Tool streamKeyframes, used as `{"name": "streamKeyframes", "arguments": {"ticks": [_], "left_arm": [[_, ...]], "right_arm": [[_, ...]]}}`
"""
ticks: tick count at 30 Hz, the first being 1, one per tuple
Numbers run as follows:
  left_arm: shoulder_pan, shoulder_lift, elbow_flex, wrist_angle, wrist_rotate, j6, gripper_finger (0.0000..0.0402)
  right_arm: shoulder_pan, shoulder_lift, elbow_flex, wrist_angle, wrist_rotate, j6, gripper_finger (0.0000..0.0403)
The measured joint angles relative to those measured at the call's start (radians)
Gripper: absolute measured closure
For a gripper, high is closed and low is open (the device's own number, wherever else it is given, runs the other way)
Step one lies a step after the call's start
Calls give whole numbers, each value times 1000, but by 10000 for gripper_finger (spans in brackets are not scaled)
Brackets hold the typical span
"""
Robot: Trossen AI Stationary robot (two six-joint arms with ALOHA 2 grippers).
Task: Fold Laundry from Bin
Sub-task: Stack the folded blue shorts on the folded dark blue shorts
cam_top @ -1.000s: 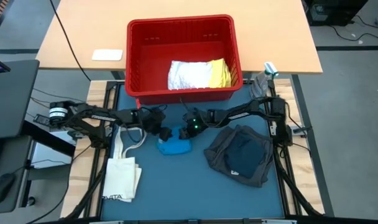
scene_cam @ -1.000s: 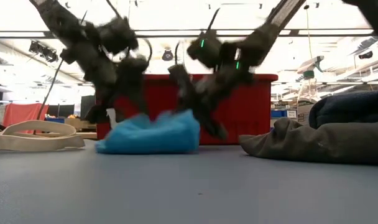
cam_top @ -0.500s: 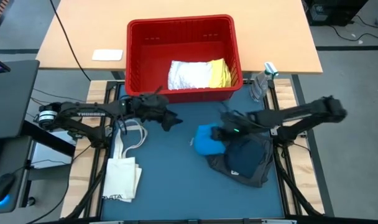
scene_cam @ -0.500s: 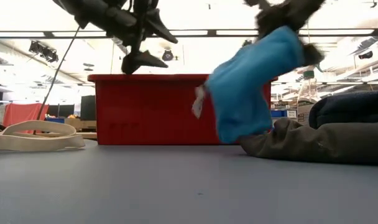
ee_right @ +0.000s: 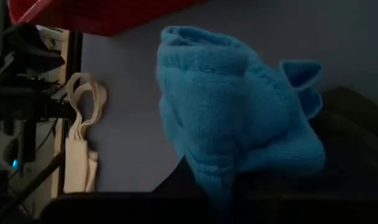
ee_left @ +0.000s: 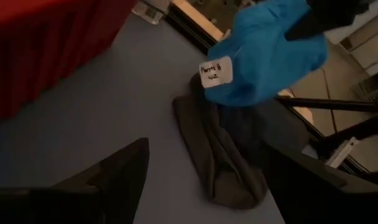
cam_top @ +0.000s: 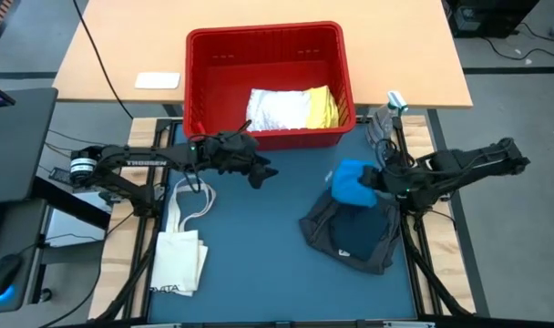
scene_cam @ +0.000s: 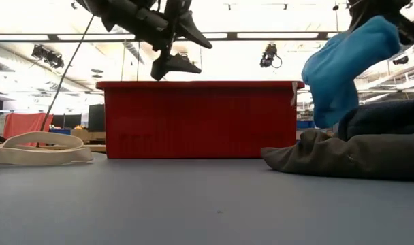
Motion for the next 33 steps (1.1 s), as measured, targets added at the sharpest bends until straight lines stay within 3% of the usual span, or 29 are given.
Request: {"name": "streamKeyframes", "arguments": {"ticks": [5,12,16,19,22,25,29,33], "left_arm": [[-12,19,9,-13,7,-33,95],[-49,18,9,-41,7,-62,95],[-59,18,9,-53,8,-64,95],[-50,17,9,-53,8,-64,95],[-36,17,9,-53,8,-65,95],[-20,17,9,-53,42,-71,95],[-9,17,9,-53,74,-73,95],[-6,17,9,-53,78,-83,95]], "right_arm": [[100,36,-21,12,-34,80,383],[406,178,-102,68,-15,416,383],[438,274,-150,280,-30,426,383],[446,355,-173,317,-64,403,380],[458,410,-194,267,-165,411,336],[458,400,-193,250,-200,420,277],[458,321,-193,247,-180,420,216],[458,204,-193,228,-194,443,189]]}}
